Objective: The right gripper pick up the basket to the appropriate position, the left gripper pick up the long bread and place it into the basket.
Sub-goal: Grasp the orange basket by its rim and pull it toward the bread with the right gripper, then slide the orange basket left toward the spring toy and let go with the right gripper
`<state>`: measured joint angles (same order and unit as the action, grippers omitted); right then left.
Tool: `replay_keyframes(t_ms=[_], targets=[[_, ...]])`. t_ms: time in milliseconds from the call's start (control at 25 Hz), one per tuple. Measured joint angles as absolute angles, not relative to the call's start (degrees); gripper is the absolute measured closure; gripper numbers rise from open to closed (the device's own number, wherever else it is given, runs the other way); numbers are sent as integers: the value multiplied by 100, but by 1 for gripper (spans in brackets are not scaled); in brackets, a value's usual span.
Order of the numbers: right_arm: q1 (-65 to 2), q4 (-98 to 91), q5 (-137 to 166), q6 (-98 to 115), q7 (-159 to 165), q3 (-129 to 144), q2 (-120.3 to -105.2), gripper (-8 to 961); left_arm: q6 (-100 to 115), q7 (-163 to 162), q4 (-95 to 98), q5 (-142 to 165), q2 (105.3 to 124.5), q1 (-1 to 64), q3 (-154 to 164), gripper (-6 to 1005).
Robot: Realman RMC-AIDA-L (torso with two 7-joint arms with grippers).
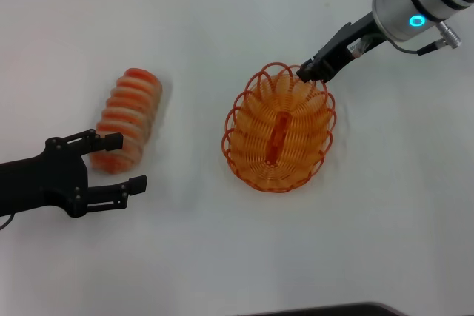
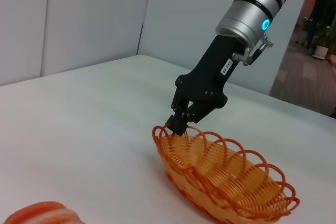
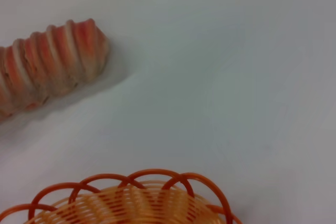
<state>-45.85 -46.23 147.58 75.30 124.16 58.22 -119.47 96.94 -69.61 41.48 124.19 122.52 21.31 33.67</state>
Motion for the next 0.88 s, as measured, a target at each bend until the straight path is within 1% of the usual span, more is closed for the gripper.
replay_keyframes(t_ms=[120, 400, 760, 880], targets=[[-4587, -4623, 14749, 7726, 12610, 5473, -11920, 887, 9694, -6961, 4148, 12419, 12252, 2143, 3367, 134], [-4541, -4624, 14474, 8377, 13297, 4614, -11785, 904, 9737, -7001, 4152, 12419, 12252, 2185, 3372, 134], [-4313, -4233, 14072, 8130, 14023, 3918, -11731, 908, 9713, -7166, 4189, 12418, 12266, 2248, 3329, 133], [-4235, -4131, 13985, 7894, 14283, 3878, -11766, 907, 9619, -7294, 4204, 12415, 12264, 2281, 3323, 133]])
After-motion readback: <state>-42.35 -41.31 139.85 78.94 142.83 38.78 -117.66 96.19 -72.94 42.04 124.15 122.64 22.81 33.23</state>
